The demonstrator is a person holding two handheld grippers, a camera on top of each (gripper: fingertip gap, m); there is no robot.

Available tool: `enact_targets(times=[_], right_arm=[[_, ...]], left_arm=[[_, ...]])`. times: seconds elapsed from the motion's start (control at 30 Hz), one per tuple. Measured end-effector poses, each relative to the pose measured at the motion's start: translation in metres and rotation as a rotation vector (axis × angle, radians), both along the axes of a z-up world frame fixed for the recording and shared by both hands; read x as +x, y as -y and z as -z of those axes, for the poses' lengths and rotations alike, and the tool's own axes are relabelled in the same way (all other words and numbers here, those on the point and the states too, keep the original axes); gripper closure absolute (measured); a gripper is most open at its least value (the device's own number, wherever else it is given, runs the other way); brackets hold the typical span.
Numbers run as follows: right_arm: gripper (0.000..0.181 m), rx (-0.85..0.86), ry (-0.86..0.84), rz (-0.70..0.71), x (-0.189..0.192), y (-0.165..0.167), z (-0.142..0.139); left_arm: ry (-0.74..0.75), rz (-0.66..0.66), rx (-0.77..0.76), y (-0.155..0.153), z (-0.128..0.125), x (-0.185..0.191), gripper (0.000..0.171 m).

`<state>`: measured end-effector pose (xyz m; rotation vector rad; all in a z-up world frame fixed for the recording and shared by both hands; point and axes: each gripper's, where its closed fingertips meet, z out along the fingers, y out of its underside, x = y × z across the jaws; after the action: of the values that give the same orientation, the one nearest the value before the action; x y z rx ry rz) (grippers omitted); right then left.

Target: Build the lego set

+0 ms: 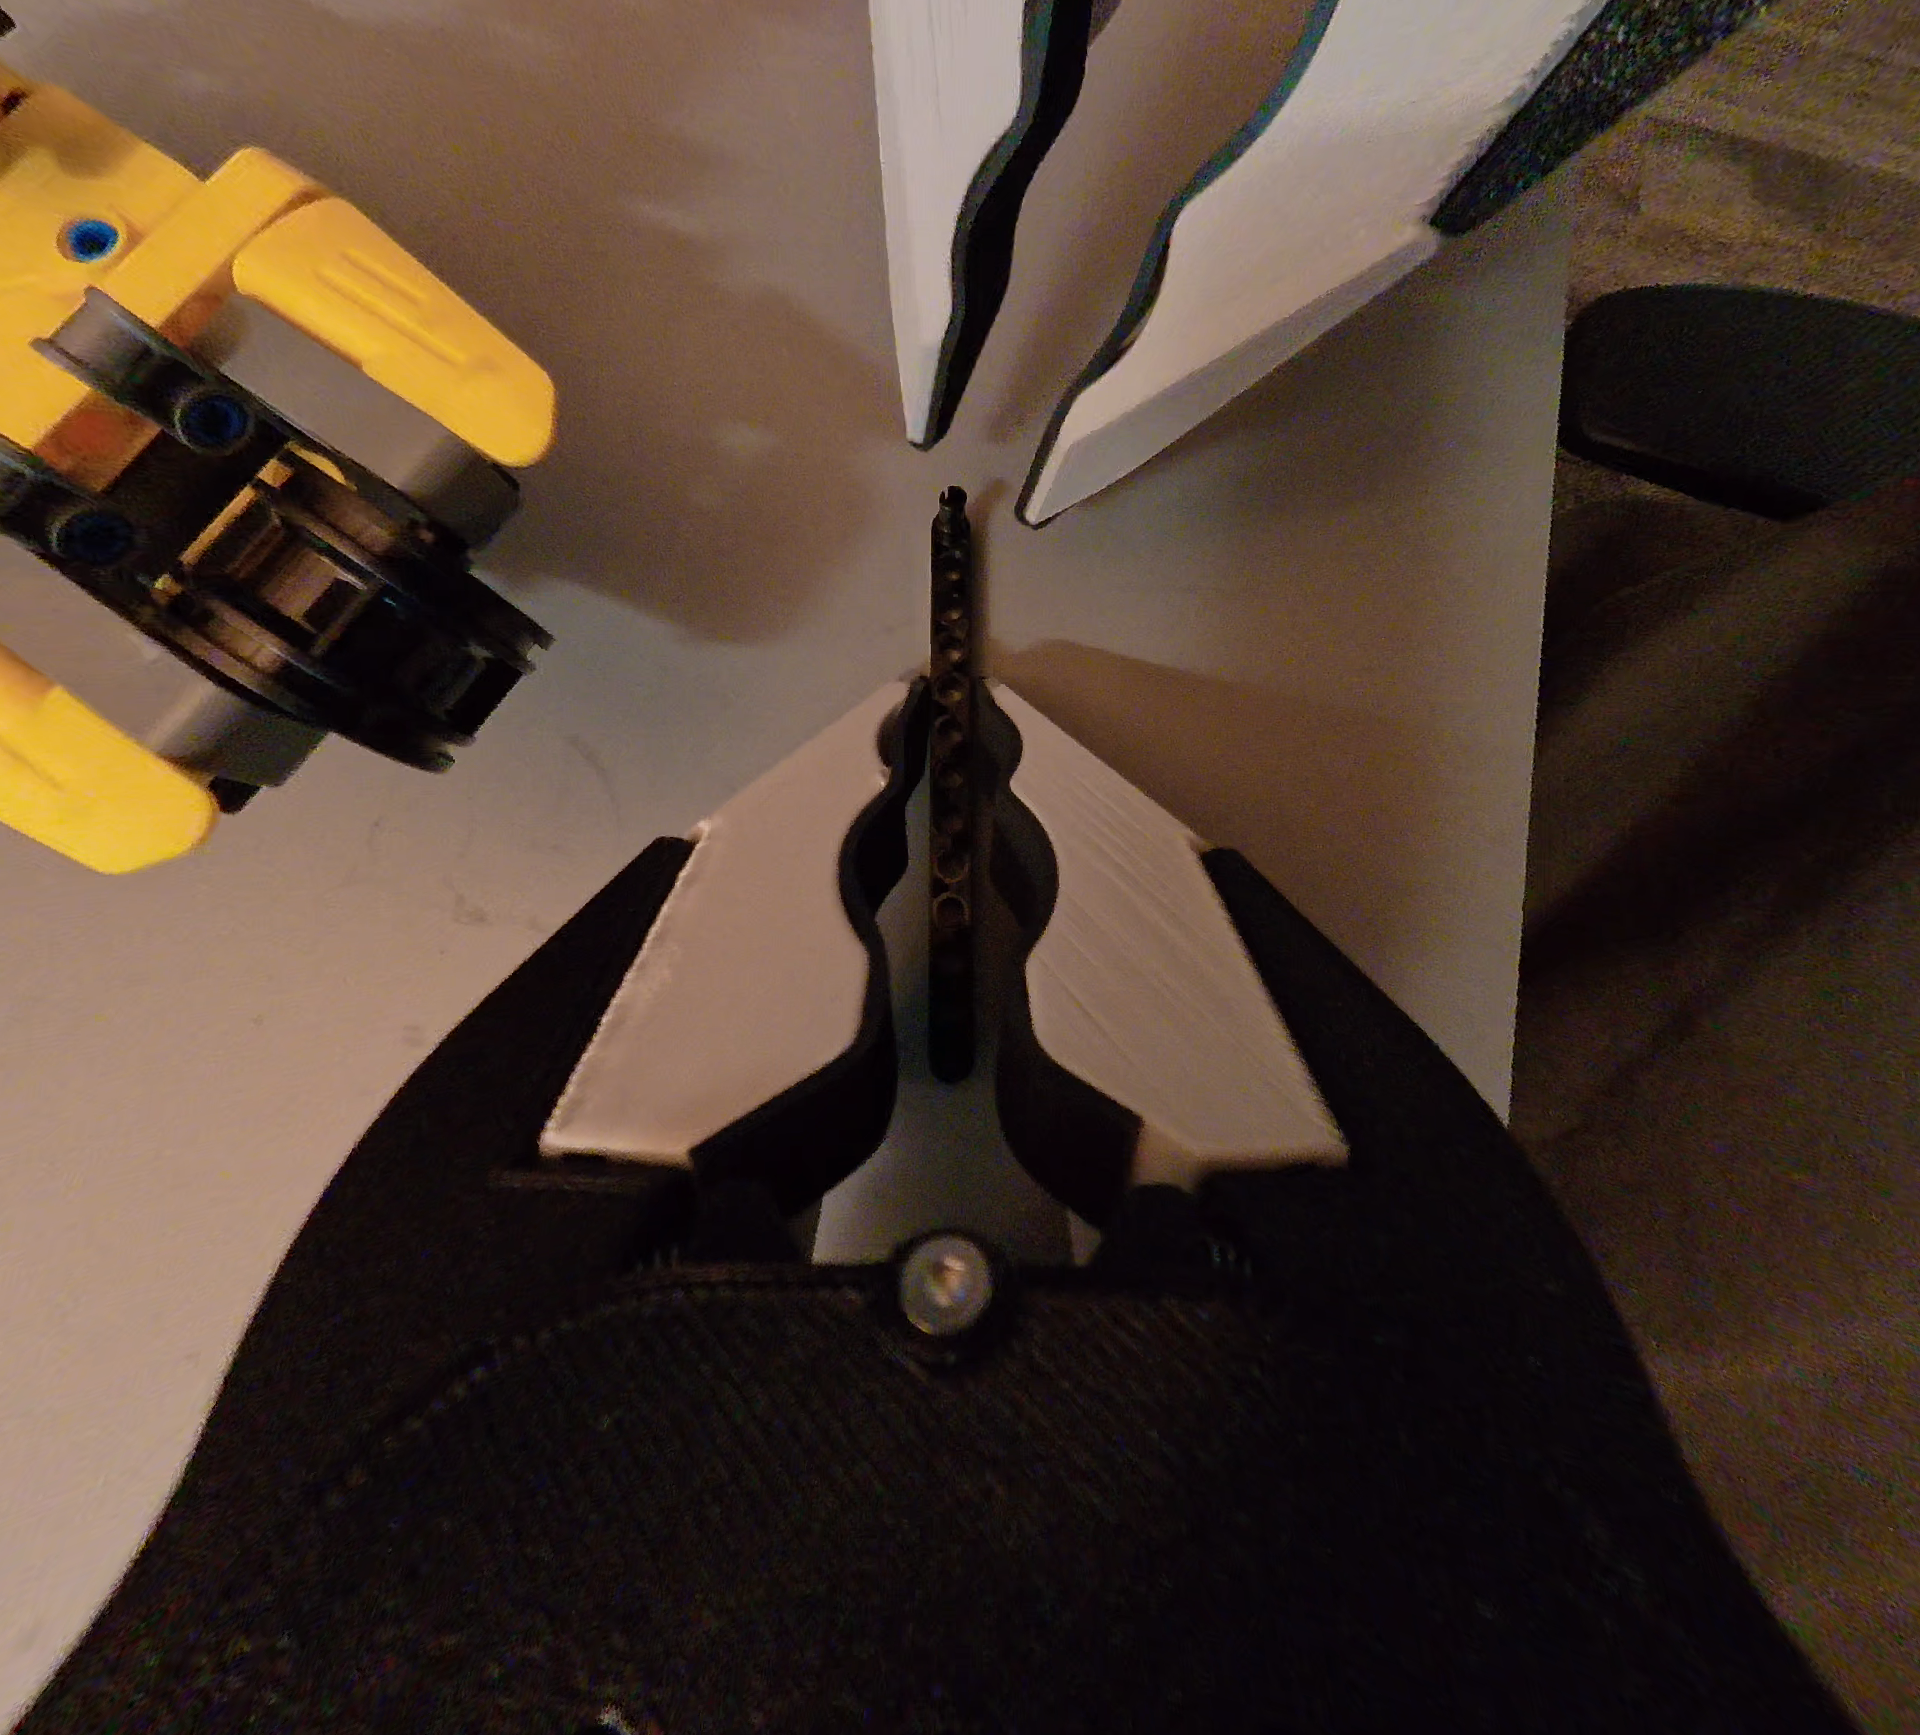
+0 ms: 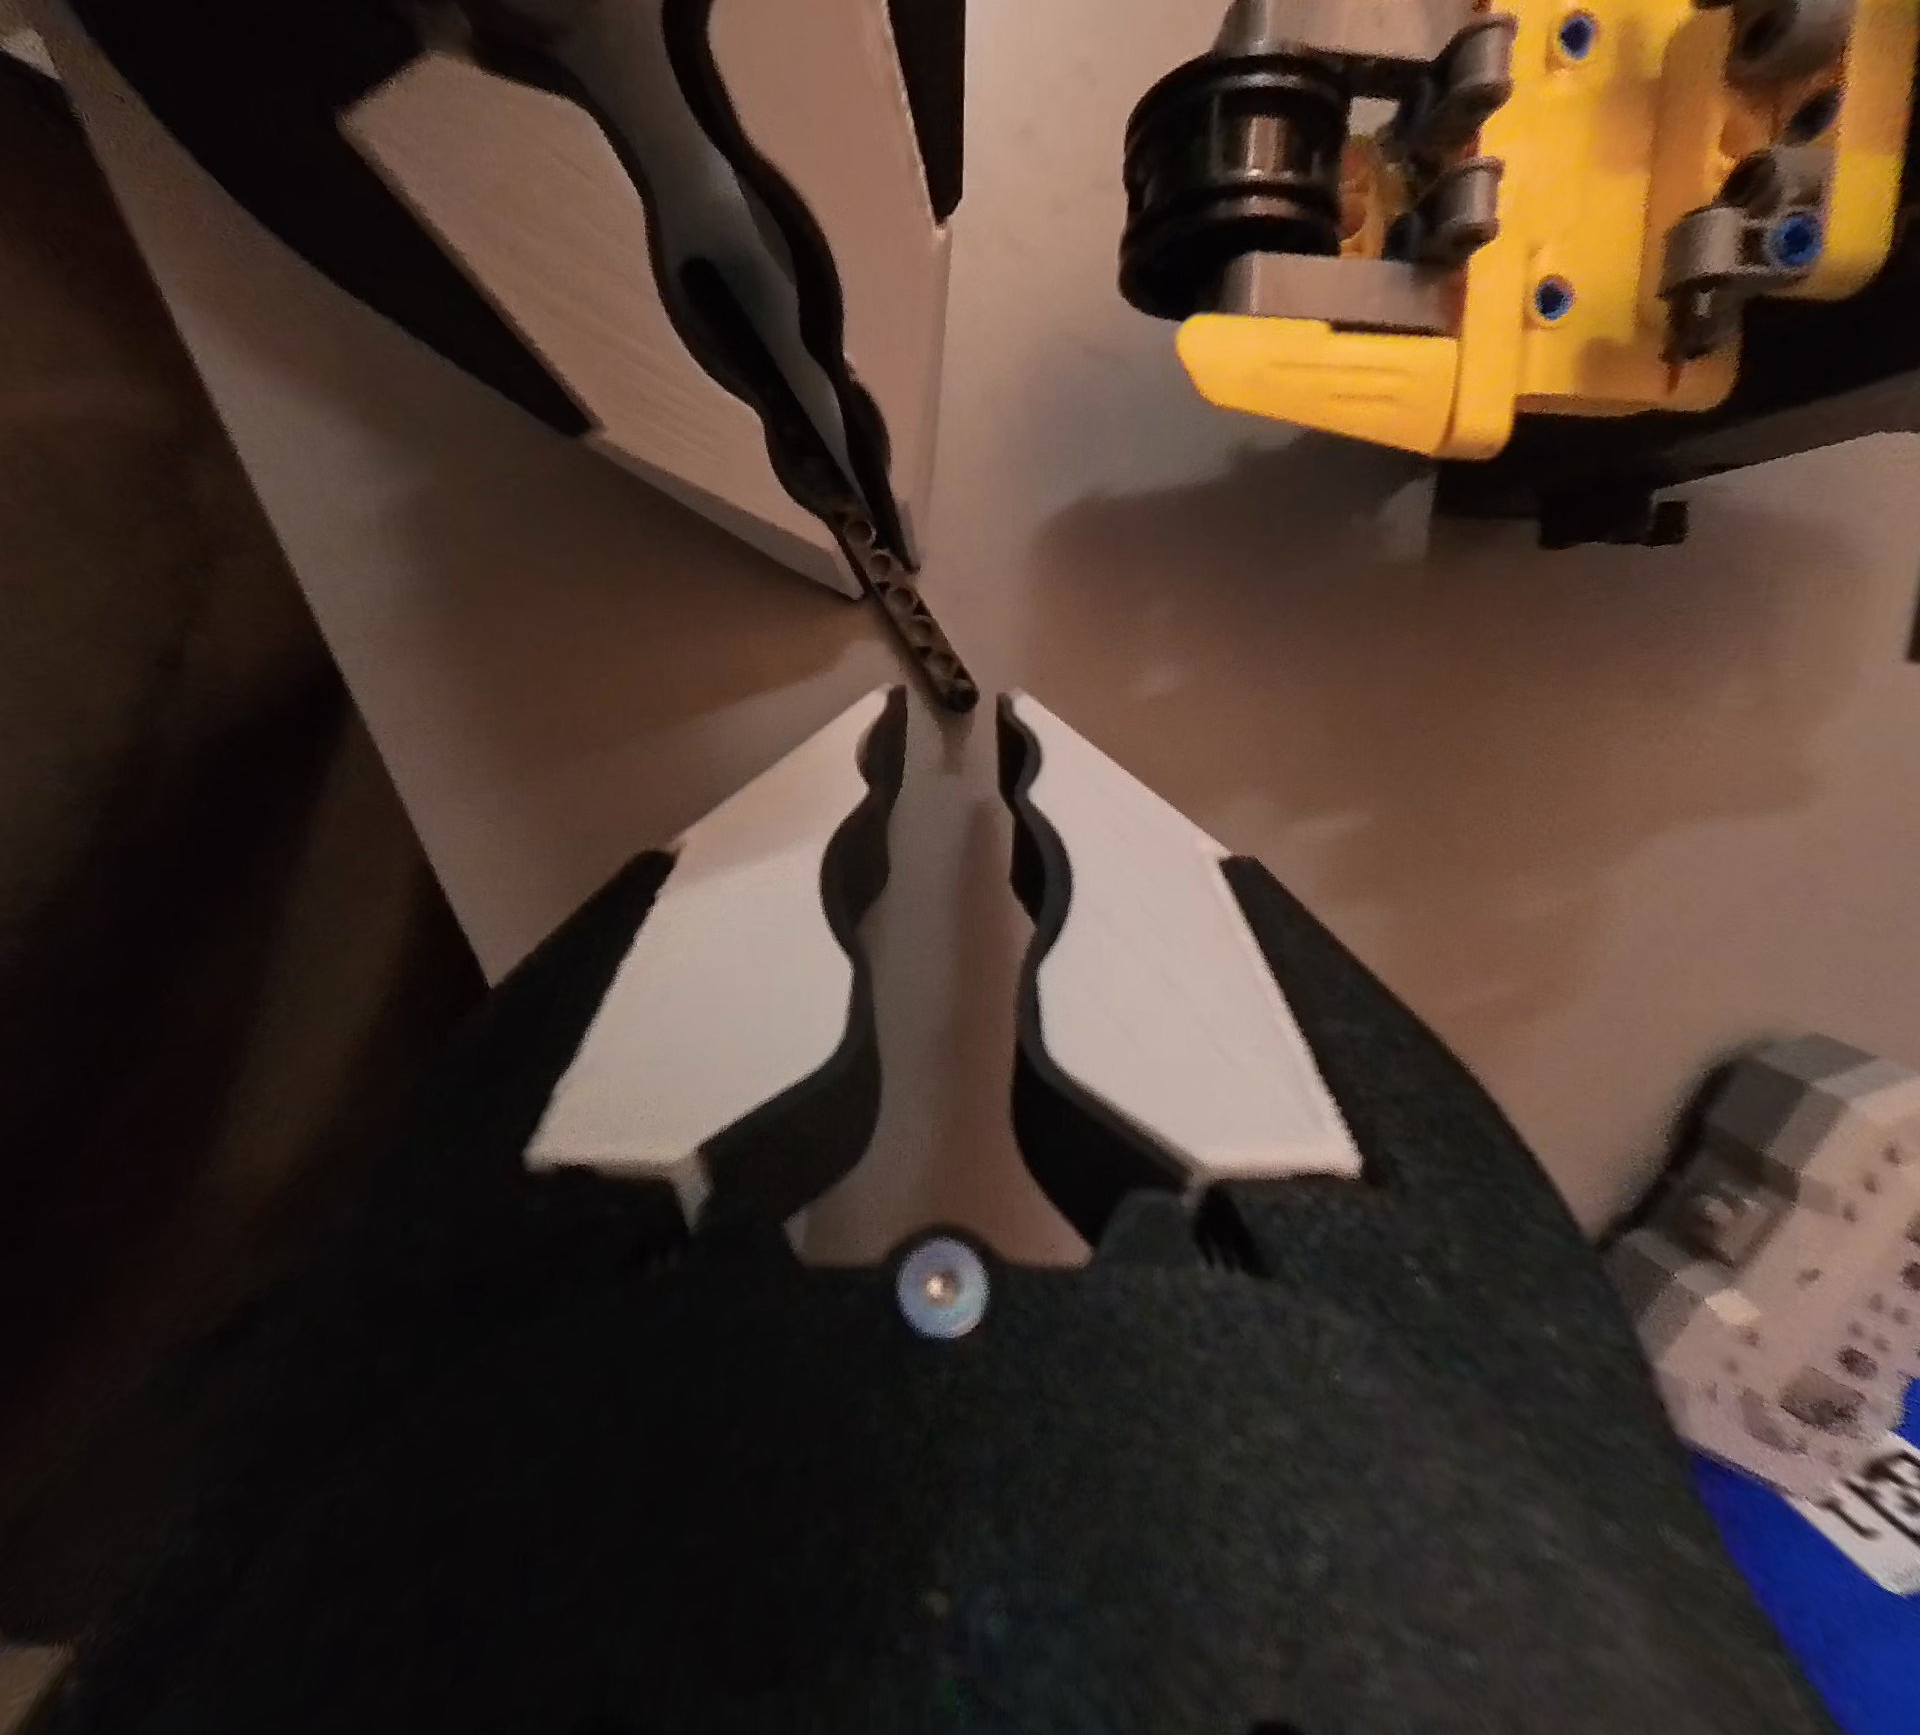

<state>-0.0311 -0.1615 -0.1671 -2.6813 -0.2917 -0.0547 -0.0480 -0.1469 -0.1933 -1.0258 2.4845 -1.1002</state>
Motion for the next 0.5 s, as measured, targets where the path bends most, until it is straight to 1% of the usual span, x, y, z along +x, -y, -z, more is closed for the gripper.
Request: enact_targets(times=[0.2,0.27,0.5], right_arm=[[0.171,-0.01,-0.038,0.008,0.003,-0.001,0.01],[0.177,-0.013,-0.04,0.005,0.004,-0.001,0.012],[0.179,-0.04,-0.103,0.03,0.003,-0.001,0.014]], left_arm=[[-0.004,0.001,-0.003,0.0,0.0,0.0,0.169],[-0.005,0.001,-0.004,0.0,0.0,0.0,0.169],[-0.009,0.001,-0.008,0.0,0.0,0.0,0.169]])
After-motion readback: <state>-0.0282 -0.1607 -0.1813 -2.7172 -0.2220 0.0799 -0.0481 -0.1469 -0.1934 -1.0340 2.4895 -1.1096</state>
